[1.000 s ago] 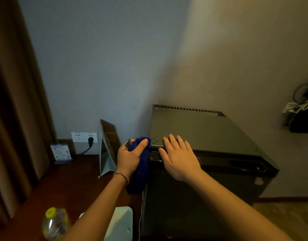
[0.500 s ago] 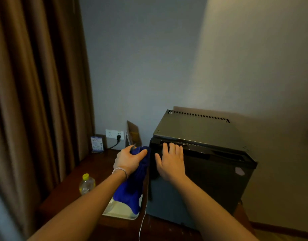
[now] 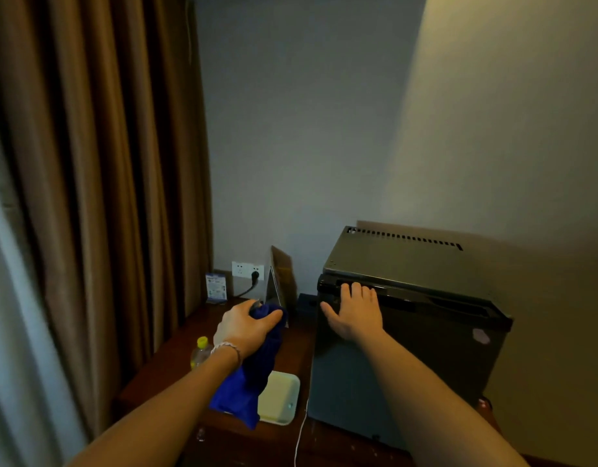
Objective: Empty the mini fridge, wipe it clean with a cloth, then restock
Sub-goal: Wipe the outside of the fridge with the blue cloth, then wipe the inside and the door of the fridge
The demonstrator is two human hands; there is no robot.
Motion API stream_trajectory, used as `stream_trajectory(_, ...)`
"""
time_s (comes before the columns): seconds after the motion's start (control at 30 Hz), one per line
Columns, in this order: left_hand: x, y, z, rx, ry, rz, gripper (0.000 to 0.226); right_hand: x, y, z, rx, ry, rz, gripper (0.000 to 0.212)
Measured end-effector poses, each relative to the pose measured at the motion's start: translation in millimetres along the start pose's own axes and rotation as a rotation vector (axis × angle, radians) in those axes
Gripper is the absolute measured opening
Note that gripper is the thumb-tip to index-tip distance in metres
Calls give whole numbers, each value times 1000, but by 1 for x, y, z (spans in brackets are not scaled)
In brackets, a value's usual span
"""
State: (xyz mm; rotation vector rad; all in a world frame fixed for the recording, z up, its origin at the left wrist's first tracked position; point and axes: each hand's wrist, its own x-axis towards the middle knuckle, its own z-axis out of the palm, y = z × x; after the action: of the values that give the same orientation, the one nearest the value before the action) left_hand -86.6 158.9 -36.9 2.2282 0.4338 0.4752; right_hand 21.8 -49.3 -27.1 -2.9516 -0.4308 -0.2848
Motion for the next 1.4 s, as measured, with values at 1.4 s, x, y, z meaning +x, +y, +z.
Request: stream_trajectory(1.4,-211,172,158,-12,-263,262,39,-324,261,-122,-65,81,377,45)
